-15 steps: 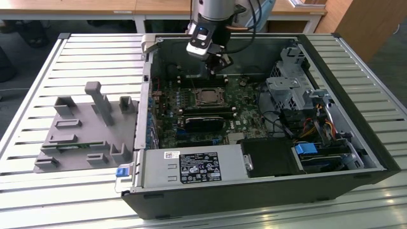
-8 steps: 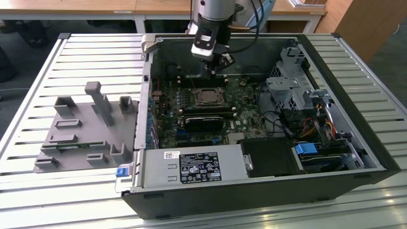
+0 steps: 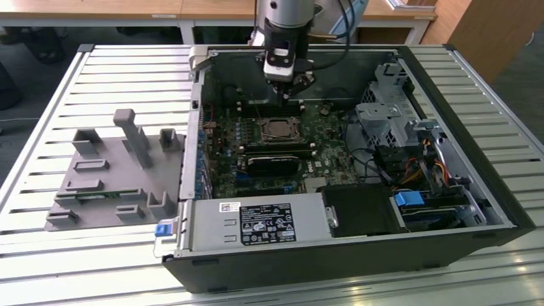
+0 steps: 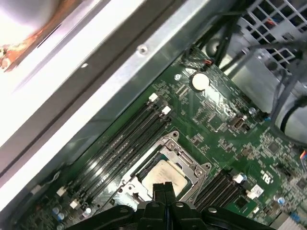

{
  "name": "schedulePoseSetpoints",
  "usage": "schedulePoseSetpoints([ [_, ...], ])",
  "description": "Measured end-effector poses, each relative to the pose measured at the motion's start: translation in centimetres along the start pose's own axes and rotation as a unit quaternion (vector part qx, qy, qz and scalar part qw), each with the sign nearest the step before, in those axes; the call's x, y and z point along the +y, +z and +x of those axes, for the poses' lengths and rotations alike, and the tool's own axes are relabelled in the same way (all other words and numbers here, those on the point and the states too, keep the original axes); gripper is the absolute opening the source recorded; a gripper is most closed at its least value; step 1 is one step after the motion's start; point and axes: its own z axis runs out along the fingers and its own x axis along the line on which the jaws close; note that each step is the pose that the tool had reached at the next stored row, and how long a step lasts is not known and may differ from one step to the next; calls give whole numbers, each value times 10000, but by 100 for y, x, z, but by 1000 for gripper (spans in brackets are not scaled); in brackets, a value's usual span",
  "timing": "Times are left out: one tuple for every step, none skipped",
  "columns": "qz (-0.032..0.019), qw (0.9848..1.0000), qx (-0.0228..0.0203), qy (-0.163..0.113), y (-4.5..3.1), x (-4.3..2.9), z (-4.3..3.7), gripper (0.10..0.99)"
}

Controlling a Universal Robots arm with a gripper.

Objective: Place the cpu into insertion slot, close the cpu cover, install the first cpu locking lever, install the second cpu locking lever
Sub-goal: 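Install the first cpu locking lever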

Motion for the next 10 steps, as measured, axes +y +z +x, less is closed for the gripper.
schedulePoseSetpoints([
  [-1,10000,1,-61,0,0,0,106],
  [-3,9999,3,-127,0,0,0,106],
  [-5,9998,5,-201,1,0,0,106],
  [-7,9996,7,-287,2,0,0,106],
  [-9,9993,9,-378,2,0,0,106],
  [-12,9989,11,-473,3,0,0,106],
  [-14,9984,13,-562,3,0,0,106],
  [-16,9979,15,-652,4,0,0,106],
  [-19,9972,17,-741,5,0,0,106],
  [-21,9965,19,-832,5,0,0,106],
])
